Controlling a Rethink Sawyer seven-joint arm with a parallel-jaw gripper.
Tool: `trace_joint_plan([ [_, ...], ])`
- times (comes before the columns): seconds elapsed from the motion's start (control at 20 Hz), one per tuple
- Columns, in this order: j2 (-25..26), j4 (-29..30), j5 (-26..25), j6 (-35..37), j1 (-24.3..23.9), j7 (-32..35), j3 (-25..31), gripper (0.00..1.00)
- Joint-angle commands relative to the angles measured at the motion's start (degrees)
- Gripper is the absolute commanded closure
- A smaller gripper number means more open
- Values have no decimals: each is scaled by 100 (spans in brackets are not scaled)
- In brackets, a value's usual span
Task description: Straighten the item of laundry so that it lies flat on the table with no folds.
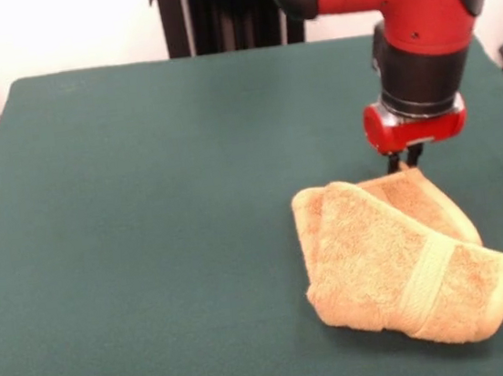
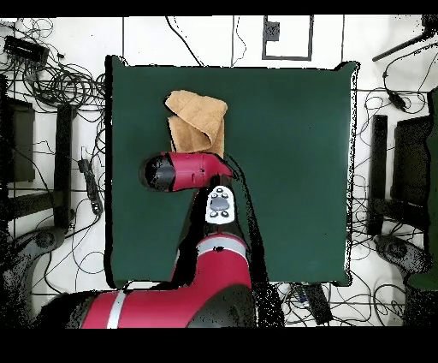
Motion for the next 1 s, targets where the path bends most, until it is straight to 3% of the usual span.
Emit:
trace_joint_plan([
  [0.05, 670, 94, 244, -242, 274, 1334, 206, 100],
  [0.35, 625, 195, 225, -316, 235, 1182, 238, 100],
  [0.65, 461, 627, 25, -562, -150, 774, 646, 100],
  [1.0, 179, 441, -68, -19, 85, 697, 330, 100],
])
